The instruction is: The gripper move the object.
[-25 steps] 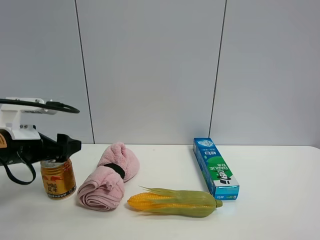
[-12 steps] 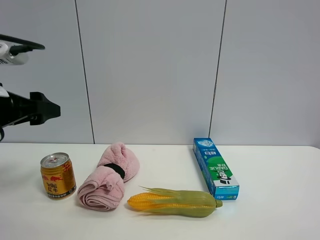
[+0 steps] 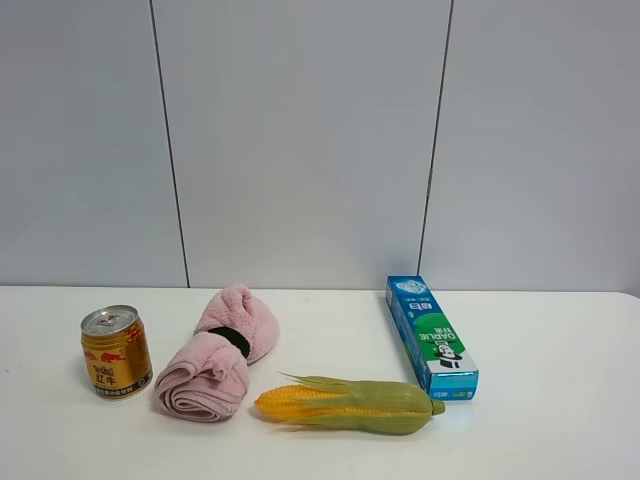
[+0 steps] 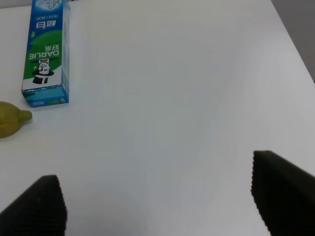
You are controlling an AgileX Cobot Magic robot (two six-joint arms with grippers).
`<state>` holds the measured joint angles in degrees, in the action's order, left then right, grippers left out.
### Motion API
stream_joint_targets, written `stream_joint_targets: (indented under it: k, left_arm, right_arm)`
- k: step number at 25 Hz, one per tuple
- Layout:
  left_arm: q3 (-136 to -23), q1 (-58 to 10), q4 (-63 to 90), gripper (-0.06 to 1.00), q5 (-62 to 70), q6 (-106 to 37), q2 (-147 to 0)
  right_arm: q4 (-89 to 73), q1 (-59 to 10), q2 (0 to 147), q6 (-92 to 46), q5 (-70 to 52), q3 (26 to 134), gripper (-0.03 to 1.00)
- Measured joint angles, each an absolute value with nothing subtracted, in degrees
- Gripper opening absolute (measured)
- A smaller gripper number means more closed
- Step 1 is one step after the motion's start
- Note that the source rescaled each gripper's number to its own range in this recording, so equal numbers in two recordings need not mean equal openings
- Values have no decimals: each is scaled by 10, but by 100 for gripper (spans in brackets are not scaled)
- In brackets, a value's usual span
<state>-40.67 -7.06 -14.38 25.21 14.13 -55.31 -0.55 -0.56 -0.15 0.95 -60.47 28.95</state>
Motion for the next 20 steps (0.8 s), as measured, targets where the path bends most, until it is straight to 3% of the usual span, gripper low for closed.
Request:
stream_joint_targets:
  k: [6, 20]
  left_arm:
    - [-465, -71, -144, 52, 409, 106, -463]
    - [-430, -71, -133, 52, 515, 93, -305]
  right_arm:
    - [-5, -6, -1, 9, -605, 289, 100]
    - [-5, -6, -1, 9, -605, 289, 100]
